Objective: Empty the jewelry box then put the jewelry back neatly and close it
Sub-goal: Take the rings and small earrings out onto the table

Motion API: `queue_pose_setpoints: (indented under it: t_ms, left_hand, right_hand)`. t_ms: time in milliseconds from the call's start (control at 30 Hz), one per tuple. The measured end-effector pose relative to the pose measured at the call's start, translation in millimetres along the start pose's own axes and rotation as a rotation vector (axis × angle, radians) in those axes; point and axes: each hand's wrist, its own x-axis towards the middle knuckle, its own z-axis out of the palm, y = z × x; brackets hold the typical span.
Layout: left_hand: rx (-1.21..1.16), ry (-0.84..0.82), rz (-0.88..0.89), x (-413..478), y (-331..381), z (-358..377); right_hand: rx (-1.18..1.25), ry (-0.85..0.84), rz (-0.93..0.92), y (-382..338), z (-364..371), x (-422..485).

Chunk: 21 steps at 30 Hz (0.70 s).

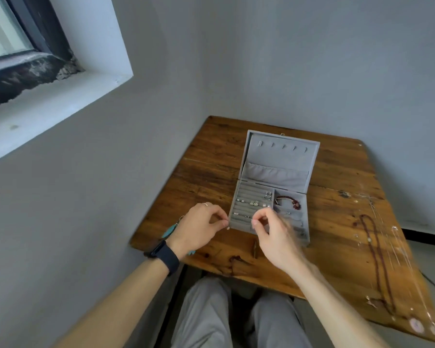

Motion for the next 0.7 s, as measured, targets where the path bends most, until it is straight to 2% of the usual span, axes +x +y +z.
queue_pose_setpoints:
  t_ms: [200,700]
  left_hand:
    - [0.15,-0.109,-0.003,-33,0,7]
    - [0.24,-0.147,-0.009,-6,2,22]
  right_hand:
    - [0.079,-0.01,0.031,-3,40,-42]
    - [0.0,0.032,0.124,-4,60,-28]
